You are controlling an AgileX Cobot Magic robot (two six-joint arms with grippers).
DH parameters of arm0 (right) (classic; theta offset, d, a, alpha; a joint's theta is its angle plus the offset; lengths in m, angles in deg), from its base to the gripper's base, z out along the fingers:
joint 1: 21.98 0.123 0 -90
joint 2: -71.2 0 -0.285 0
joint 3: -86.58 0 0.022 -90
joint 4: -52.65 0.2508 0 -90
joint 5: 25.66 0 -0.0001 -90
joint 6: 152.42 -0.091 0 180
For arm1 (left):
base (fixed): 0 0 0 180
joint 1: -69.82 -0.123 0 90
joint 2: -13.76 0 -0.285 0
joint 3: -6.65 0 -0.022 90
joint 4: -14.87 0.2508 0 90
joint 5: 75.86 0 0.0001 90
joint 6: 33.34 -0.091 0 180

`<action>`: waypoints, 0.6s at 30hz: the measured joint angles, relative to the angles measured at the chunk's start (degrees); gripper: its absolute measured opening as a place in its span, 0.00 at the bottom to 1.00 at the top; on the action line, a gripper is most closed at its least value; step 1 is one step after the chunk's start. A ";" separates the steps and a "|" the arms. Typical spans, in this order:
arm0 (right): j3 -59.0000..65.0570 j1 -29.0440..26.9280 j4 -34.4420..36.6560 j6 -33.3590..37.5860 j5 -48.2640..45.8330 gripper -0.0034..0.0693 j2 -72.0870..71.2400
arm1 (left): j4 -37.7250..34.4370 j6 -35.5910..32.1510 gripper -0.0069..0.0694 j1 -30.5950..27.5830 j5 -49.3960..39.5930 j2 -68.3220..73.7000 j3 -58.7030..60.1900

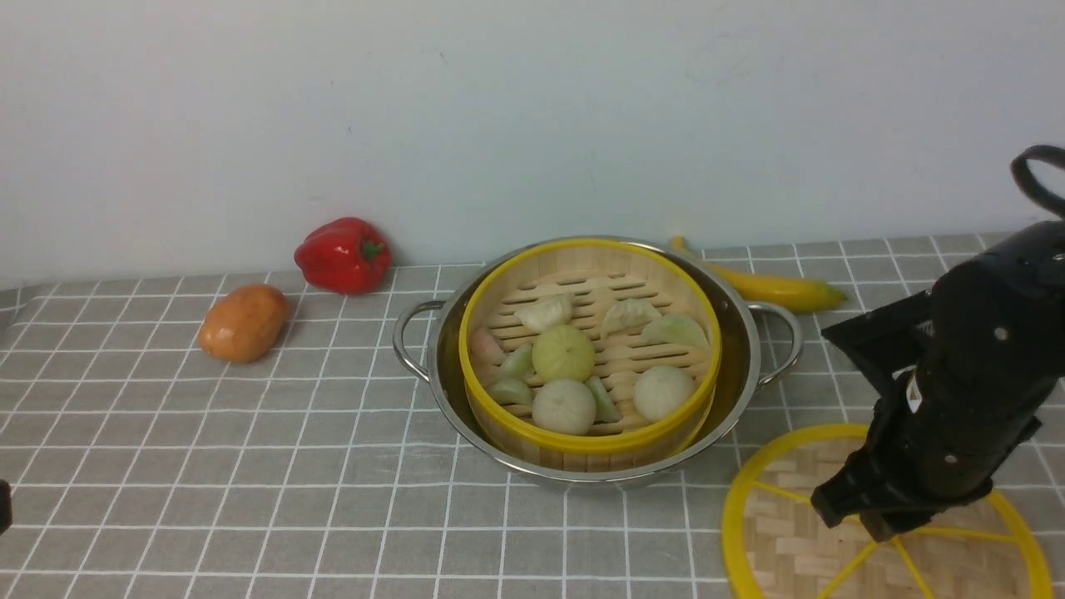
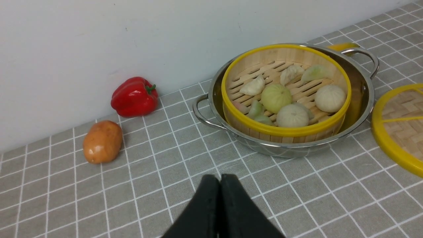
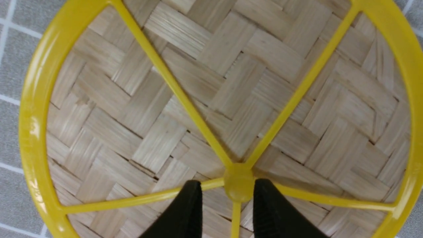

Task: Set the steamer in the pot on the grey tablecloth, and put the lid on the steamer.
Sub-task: 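Move the gripper down to the bamboo steamer lid and grasp its center knob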

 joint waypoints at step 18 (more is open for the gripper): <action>0.00 0.00 -1.05 0.00 0.76 0.26 1.09 | 0.00 0.00 0.08 0.00 0.00 0.00 0.00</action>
